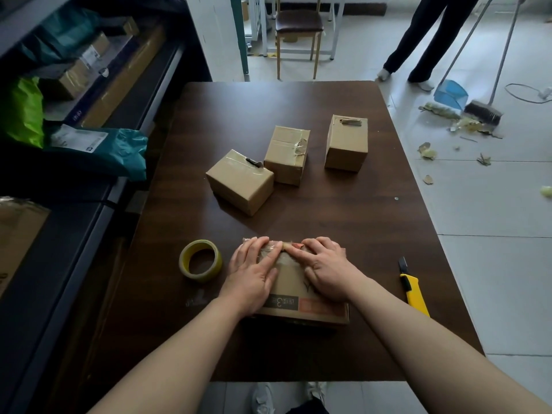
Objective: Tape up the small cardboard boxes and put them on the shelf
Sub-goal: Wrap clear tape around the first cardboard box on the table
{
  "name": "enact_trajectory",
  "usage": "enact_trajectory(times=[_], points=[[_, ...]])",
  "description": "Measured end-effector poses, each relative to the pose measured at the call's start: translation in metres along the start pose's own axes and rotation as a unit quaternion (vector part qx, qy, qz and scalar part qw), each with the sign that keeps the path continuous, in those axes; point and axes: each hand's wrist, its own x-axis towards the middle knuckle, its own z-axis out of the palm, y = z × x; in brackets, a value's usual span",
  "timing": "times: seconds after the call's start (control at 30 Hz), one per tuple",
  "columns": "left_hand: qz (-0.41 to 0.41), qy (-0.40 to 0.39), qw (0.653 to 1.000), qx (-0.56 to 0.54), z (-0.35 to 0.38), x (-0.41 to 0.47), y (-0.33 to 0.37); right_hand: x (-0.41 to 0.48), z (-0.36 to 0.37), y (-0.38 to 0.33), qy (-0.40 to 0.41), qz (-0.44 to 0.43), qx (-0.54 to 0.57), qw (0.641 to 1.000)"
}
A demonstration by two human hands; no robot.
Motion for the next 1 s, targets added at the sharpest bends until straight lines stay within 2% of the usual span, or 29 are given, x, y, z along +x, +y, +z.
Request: enact_trajectory(times=[0.07, 0.13, 0.27, 0.4, 0.5, 0.6, 0.73, 0.83, 0.9, 1.0], points=[[0.0, -0.007, 1.0, 0.002, -0.001, -0.001, 0.0, -0.006, 0.0, 0.005, 0.048, -0.002, 0.087, 0.995], [0.007, -0.01, 1.0, 0.012, 0.0, 0.0, 0.001, -0.012, 0.009, 0.014, 0.102, -0.025, 0.1, 0.989], [0.019, 0.001, 0.998, 0.064, 0.001, 0.0, 0.003, -0.015, 0.017, 0.015, 0.117, -0.029, 0.042, 0.992], [0.02, 0.005, 0.993, 0.115, -0.001, -0.001, 0.008, -0.014, 0.015, 0.009, 0.149, -0.051, -0.08, 0.984], [0.051, 0.012, 0.986, 0.159, 0.006, -0.001, 0.006, -0.014, 0.019, 0.007, 0.119, -0.059, -0.1, 0.986], [0.09, 0.009, 0.984, 0.153, 0.008, 0.003, 0.003, -0.013, 0.019, 0.007, 0.06, -0.056, -0.037, 0.996], [0.098, 0.009, 0.985, 0.144, 0.006, 0.008, 0.001, -0.008, 0.02, 0.012, 0.051, -0.064, 0.026, 0.996], [0.073, 0.034, 0.994, 0.073, 0.011, 0.003, 0.003, -0.011, 0.021, 0.011, 0.129, -0.025, 0.151, 0.98], [0.043, 0.069, 0.996, 0.046, 0.016, -0.003, 0.003, -0.01, 0.019, 0.003, 0.182, 0.039, 0.213, 0.959], [0.026, 0.096, 0.995, 0.026, 0.02, -0.007, 0.003, 0.006, 0.009, -0.011, 0.17, 0.158, 0.21, 0.95]])
